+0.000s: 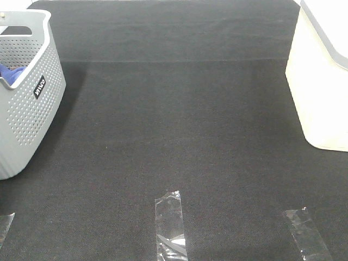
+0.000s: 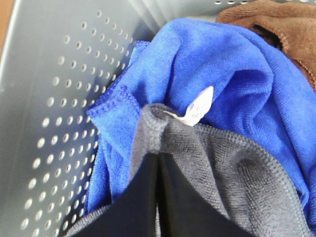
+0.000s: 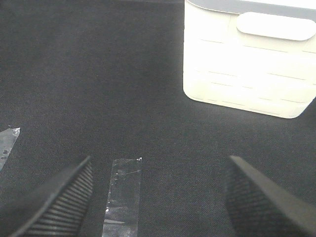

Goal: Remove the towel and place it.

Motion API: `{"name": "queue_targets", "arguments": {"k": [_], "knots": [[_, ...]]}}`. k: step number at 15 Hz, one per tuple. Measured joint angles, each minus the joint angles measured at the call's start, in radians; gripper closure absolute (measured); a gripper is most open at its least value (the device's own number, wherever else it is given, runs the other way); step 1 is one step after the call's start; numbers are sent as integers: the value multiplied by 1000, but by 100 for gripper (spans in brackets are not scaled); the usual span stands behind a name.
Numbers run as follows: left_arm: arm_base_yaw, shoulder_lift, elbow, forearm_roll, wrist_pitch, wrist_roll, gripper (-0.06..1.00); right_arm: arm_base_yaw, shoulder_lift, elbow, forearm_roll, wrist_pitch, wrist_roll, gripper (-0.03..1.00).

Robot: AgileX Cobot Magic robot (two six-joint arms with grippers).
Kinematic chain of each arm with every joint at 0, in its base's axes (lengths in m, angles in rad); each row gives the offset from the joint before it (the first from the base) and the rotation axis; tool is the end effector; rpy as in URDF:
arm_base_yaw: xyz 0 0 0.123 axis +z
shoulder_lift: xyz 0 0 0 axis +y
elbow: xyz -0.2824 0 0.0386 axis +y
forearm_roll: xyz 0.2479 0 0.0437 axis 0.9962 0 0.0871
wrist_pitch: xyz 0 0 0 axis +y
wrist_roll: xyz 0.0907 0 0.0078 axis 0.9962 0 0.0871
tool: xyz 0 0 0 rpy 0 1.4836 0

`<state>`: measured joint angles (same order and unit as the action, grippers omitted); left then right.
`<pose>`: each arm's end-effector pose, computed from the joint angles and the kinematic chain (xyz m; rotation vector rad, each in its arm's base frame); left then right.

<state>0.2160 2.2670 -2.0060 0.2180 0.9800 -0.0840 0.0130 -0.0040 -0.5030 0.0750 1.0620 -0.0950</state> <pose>0.4835 0.1228 0.2117 -0.2943 2.7070 0.3197 -0.0061 0.0059 0.2781 -0.1137 2.0334 0.0382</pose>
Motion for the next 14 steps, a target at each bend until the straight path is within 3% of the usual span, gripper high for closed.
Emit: {"name": "queue_targets", "arguments": {"k": [8,14], "knots": [[-1,-97,0,-22,-37,47,94,0,0,0,0,0,0,27],[-6,-261,0,-302,-37,264,94,0,0,0,0,0,0,27]]}}
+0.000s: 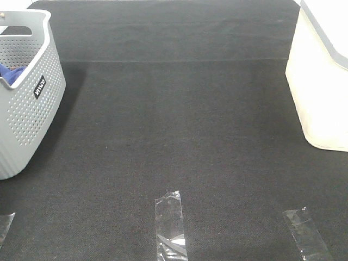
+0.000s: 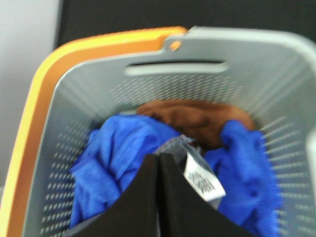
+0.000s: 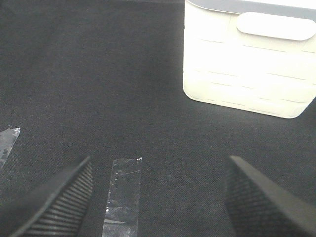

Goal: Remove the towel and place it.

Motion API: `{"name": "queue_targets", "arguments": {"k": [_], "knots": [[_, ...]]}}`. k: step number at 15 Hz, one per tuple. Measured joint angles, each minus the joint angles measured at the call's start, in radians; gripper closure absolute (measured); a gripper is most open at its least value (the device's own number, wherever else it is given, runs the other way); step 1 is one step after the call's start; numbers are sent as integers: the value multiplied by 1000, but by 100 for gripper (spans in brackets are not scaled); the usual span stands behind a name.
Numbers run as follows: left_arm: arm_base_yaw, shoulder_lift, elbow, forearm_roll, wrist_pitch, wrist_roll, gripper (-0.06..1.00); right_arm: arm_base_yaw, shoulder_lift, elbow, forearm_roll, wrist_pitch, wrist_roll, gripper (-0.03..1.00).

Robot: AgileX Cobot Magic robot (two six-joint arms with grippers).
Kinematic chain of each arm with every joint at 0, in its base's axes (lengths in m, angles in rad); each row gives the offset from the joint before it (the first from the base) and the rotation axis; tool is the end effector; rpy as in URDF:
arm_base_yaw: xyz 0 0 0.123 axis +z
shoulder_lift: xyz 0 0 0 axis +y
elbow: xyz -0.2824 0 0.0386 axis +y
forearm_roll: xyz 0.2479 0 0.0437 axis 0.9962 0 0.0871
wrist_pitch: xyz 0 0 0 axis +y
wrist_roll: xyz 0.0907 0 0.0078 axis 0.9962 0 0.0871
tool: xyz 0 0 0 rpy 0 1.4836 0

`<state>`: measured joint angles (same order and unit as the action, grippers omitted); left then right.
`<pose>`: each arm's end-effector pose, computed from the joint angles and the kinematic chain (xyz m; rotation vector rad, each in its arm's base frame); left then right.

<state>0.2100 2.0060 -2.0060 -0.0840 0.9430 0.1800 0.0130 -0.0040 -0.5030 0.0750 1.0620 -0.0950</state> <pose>0.4527 0.0902 0.3379 -0.0654 2.4227 0.0726 -0.0061 0.0059 0.2781 -0.1137 2.0334 0.0382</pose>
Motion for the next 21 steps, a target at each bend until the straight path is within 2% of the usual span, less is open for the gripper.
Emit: {"name": "queue_targets", "arguments": {"k": [4,7,9,11,13,16,19,21], "knots": [[0,-152,0,-224,-23,113,94,0,0,0,0,0,0,27],[-16,-285,0,-437,-84,198,94,0,0,0,0,0,0,27],[-85,-331,0,-545,-108,303,94,0,0,0,0,0,0,27],[-213,-338,0,-651,-110,397,94,0,10,0,1,0,0,27],[-348,-316,0,-665,-102,428,94,0,56,0,23,1,0,27],[-529,-262,0,-666,-4,435,94,0,169,0,77,-1,0,27],[-649,-201,0,-665,80,436,94,0,266,0,112,-8,-4,27],[-690,-178,0,-660,122,436,94,0,302,-5,162,-37,-48,27]]}}
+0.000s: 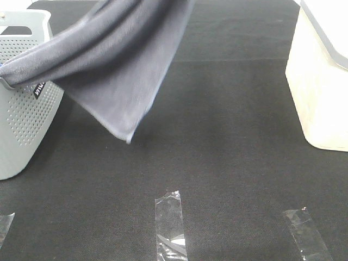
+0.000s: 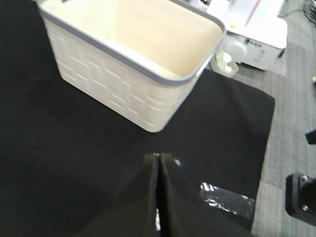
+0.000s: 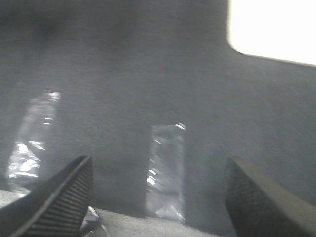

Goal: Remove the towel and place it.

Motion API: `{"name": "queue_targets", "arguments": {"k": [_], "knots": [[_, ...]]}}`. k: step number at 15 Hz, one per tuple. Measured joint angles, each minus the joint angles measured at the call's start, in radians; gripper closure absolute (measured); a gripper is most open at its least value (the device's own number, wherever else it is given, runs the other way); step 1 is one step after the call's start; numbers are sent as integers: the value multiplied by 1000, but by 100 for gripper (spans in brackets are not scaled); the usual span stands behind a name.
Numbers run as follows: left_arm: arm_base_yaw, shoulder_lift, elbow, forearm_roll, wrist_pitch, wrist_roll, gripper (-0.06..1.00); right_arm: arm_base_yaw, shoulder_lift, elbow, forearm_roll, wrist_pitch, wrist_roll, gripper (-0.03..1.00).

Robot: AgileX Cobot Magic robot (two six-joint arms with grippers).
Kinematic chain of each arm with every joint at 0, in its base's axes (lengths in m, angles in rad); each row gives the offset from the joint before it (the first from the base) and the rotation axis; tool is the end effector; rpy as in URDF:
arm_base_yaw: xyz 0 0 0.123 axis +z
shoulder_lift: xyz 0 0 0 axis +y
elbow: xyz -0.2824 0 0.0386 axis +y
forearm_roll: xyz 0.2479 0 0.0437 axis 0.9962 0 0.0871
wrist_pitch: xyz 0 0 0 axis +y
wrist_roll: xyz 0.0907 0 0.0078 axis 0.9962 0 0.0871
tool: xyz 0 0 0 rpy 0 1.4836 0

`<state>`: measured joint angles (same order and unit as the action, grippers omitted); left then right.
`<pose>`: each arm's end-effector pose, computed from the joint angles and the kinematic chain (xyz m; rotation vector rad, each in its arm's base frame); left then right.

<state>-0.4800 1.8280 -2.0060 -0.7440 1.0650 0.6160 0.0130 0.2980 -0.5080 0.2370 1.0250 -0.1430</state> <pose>0.3327 -0.2341 0.4281 1.0563 1.9451 -0.8610 0.0417 0.0188 0.2787 -0.1408 2.2743 0.2280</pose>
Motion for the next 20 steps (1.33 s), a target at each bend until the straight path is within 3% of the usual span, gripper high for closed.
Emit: {"name": "queue_targets", "arguments": {"k": [2,4,5,6,9,12,14,16,18,20], "knots": [[-3,2,0,-7,34,0,94,0,27,-2,170,-111,-151,27],[-3,2,0,-29,70,0,94,0,84,-2,388,-222,-393,27],[-3,2,0,-58,87,1,94,0,153,-2,548,-256,-544,27],[-3,2,0,-89,102,11,94,0,198,-2,629,-269,-645,27],[-3,-24,0,-134,113,50,94,0,488,-2,1033,-250,-1129,27],[-3,-63,0,-141,109,56,94,0,731,-2,1322,-137,-1457,27],[-3,-66,0,-147,106,57,94,1,904,-2,1444,-71,-1605,27],[-3,-66,0,-148,76,57,94,77,1027,-5,1493,-70,-1721,27],[-3,-66,0,-159,53,57,94,236,1137,-33,1495,-146,-1817,27],[-3,-66,0,-164,40,57,94,316,1216,-71,1492,-274,-1824,27]]}}
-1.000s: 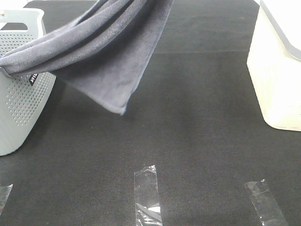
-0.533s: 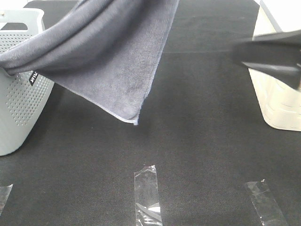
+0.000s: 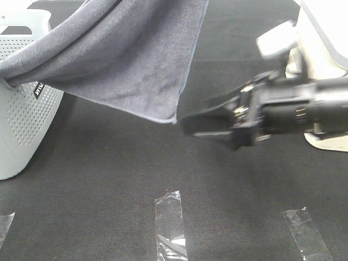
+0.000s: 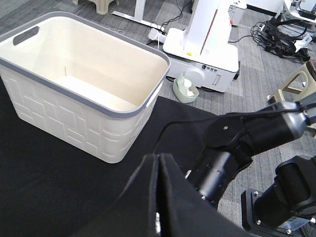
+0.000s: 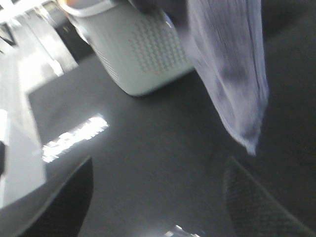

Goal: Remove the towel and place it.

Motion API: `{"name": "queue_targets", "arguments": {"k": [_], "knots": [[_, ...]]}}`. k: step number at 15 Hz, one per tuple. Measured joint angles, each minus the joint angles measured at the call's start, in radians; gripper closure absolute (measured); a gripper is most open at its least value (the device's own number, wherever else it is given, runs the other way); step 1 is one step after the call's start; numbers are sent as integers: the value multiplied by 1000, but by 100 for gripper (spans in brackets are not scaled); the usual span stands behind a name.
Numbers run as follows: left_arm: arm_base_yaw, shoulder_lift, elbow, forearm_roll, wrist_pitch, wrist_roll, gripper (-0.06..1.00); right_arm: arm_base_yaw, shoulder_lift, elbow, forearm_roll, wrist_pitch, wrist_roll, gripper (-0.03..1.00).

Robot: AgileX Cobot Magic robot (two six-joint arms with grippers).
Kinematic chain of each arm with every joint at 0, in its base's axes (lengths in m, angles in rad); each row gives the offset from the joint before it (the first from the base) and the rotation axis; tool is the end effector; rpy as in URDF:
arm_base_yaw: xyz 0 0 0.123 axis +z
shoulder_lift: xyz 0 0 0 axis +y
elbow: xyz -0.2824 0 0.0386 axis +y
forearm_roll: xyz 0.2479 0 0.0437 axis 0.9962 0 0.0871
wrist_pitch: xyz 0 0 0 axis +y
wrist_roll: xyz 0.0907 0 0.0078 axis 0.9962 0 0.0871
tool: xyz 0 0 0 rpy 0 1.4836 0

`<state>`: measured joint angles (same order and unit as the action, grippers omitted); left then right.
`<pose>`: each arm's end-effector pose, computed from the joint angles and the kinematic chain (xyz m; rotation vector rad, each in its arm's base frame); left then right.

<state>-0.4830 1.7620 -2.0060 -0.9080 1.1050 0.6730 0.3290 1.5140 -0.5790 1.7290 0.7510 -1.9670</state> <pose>0.3035 -0.2316 0.4611 1.0881 1.8053 -1.0237 0.2226 0.1409 0.1903 -0.9266 2.0038 0.9141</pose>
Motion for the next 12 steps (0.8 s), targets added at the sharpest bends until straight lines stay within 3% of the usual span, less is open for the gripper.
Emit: {"name": "queue_targets", "arguments": {"k": [2,6,12], "knots": [[0,0,0,-1,-3,0,94,10,79,-51,1,-53,0,27],[0,0,0,-3,-7,0,94,10,192,-149,4,-54,0,27],[0,0,0,-4,-30,0,94,14,385,-256,14,123,-2,27]]}}
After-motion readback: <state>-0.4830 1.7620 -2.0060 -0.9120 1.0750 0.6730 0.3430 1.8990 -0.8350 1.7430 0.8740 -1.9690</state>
